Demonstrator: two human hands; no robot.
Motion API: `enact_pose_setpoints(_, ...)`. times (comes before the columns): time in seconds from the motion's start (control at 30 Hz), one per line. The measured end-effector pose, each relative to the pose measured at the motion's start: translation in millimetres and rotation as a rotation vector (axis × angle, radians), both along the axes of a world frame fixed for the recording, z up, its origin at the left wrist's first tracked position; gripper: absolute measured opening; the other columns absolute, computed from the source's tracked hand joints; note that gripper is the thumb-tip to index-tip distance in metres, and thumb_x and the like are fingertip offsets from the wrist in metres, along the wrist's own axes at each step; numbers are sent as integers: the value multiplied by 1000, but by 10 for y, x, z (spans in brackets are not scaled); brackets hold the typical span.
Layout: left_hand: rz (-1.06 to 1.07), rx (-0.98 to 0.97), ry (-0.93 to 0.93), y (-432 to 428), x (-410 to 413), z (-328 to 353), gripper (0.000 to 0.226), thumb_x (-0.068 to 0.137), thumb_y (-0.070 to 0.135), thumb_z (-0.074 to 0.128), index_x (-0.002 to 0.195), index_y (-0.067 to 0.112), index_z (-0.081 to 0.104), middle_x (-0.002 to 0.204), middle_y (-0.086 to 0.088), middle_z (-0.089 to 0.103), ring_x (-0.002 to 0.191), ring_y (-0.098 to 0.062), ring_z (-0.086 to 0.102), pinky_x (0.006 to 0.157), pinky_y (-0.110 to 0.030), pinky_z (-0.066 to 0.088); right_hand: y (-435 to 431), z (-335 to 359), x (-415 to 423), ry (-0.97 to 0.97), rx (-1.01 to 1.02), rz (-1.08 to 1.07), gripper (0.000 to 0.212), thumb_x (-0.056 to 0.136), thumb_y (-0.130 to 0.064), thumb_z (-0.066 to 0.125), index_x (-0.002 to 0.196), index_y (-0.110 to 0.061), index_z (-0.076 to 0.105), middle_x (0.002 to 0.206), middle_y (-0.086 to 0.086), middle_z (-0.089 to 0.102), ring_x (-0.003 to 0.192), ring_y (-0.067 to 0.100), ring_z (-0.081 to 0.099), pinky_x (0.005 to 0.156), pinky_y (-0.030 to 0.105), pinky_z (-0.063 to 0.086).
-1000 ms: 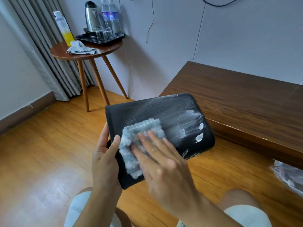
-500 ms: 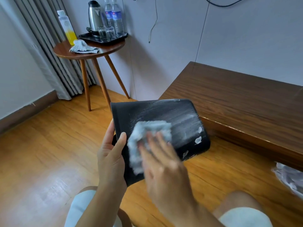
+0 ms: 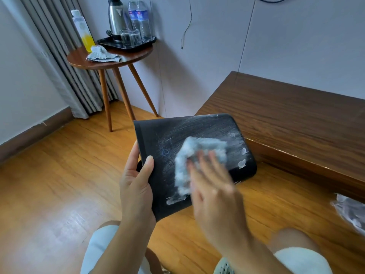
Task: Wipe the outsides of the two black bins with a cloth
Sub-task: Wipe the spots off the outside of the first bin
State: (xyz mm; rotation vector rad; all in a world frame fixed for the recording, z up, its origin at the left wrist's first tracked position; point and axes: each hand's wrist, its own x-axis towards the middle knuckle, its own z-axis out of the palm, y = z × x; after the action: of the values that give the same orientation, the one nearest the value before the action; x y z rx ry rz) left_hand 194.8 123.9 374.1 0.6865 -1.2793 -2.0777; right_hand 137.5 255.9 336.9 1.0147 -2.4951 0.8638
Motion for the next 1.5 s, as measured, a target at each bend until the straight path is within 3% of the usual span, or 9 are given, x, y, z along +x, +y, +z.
enact_pose_setpoints(0.17,-42,75,31,-27,16,-37,45,104,10,50,138,37,61,132,-9,70,121,-35,67,106,-57,48,-13,-47,178,135,31,205,38,105,-23,51,142,-22,59,154,2,49,151,20,34,119,43,38)
enact_pose_setpoints(0.33,16,-21,-39,-77,59,-23,46,104,13,53,130,49,65,121,3,75,114,-28,70,95,-52,58,226,-1,-337,97,-11,10,35,103,-24,49,137,-19,56,146,2,52,140,24,49,109,51,48)
enact_pose_setpoints(0.57,63,-33,-94,-107,123,9,54,103,13,55,138,54,55,105,16,78,98,-14,73,100,-51,54,518,191,-581,-247,10,-213,38,103,-43,44,140,-45,52,169,3,22,156,32,17,120,51,26)
enact_pose_setpoints(0.77,-61,-3,-65,-165,127,32,52,101,17,55,142,49,53,124,13,73,115,-21,70,84,-39,63,509,340,-562,-395,-118,-214,37,97,-34,64,134,-41,63,164,-1,34,145,19,41,106,24,32)
enact_pose_setpoints(0.93,-239,-201,-46,-276,213,27,81,83,10,63,152,47,40,131,20,67,119,-11,67,88,-34,61,484,343,-583,-431,-181,-218,36,95,-37,65,131,-38,66,161,2,40,144,19,42,108,31,44)
enact_pose_setpoints(1.03,-159,-246,-119,-288,204,26,59,96,15,61,143,50,53,131,23,66,119,-7,66,97,-35,53,456,339,-579,-414,-190,-200,34,95,-38,66,129,-38,68,160,2,41,144,19,44,108,44,51)
enact_pose_setpoints(1.27,-106,-47,-175,-226,196,36,42,104,10,50,126,38,72,128,5,72,110,-20,71,86,-36,56,351,297,-501,-168,154,-239,40,101,-41,41,132,-36,66,160,7,41,155,29,22,121,54,2)
enact_pose_setpoints(1.4,-122,-10,-162,-140,135,-6,42,104,12,52,128,40,70,121,6,76,98,-18,75,70,-29,61,141,284,-161,-43,79,-63,38,101,-34,45,130,-23,68,143,3,60,141,20,49,122,53,25)
enact_pose_setpoints(1.5,-133,10,-146,-90,106,-28,42,104,12,50,130,40,68,118,-1,77,101,-24,76,72,-33,61,-18,197,181,28,86,108,37,101,-32,50,133,-23,67,146,4,59,143,21,47,120,46,35)
